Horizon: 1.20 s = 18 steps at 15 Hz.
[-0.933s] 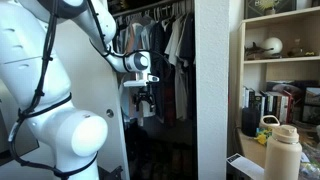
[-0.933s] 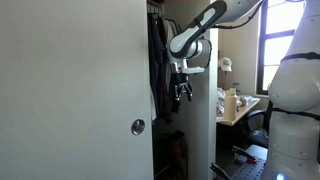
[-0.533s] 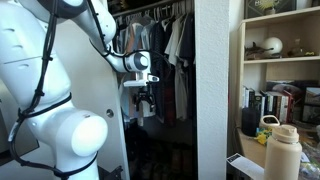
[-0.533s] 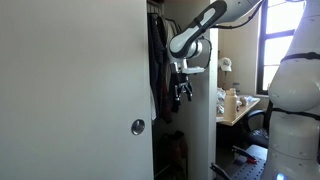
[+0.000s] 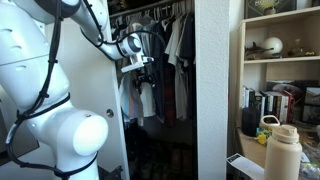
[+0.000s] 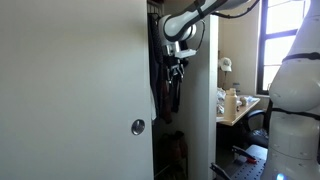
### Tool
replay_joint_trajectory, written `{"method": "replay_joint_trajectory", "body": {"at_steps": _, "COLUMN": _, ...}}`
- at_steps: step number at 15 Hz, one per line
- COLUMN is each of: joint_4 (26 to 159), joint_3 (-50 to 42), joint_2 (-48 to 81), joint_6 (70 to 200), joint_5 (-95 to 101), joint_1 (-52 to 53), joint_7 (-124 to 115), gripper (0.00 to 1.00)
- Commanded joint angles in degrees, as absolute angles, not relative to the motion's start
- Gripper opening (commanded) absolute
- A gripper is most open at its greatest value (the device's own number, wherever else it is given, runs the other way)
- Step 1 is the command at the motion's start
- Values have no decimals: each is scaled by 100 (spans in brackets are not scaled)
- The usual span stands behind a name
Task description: Move the hanger with the black and white shirt to the right
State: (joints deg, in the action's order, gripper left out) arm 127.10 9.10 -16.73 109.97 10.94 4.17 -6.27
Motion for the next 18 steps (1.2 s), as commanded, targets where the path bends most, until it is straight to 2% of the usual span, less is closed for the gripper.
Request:
{"method": "replay_joint_trajectory", "body": {"at_steps": 1, "joint_4": 11782, "joint_3": 1184, "joint_2": -1940, "joint_6": 10404, "joint_5": 1694, "joint_1": 519, "joint_7": -820, "gripper": 100}}
{"method": "replay_joint_trajectory", "body": {"at_steps": 7, "joint_4": 10300, "joint_3": 1456, "joint_2": -2017, "joint_6": 10506, "joint_5": 2642, "joint_1": 460, "joint_7": -799, "gripper": 100}}
{"method": "replay_joint_trajectory", "body": {"at_steps": 18, "joint_4": 7915, "joint_3": 1500, "joint_2": -943, "joint_6": 10857, "joint_5": 3883, "joint_1": 375, "joint_7": -798, "gripper": 100}}
